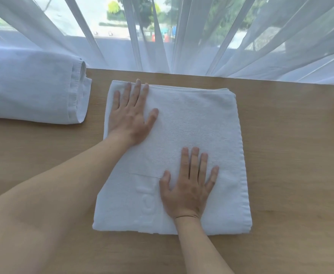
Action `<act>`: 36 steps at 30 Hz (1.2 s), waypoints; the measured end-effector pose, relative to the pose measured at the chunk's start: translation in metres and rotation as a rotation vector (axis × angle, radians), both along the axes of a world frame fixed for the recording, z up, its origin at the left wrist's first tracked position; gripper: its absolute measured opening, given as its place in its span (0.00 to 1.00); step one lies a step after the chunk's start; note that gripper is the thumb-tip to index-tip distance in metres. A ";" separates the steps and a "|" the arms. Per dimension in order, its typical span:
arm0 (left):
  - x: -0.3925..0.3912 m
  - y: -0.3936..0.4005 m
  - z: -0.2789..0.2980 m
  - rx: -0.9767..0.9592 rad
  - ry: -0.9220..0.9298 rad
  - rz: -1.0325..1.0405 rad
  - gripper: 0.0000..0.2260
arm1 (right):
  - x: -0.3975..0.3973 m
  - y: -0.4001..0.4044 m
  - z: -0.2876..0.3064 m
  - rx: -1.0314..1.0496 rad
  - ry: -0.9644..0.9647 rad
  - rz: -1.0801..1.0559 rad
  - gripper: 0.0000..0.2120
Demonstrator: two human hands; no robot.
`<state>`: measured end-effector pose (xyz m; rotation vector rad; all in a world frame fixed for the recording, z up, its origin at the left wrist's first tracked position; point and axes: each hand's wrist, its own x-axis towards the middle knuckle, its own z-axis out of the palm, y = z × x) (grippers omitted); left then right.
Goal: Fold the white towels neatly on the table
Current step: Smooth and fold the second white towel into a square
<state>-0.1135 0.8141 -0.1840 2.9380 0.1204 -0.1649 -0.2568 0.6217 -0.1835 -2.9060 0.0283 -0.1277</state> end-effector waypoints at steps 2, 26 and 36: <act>0.007 0.002 -0.001 0.010 0.001 0.006 0.33 | 0.000 0.000 -0.001 -0.005 0.003 -0.001 0.37; -0.240 -0.022 0.013 -0.071 0.043 -0.181 0.32 | -0.009 -0.006 0.016 0.123 0.147 0.027 0.34; -0.287 0.036 0.014 -0.082 -0.220 -0.500 0.28 | -0.113 -0.059 0.018 0.010 0.267 0.299 0.37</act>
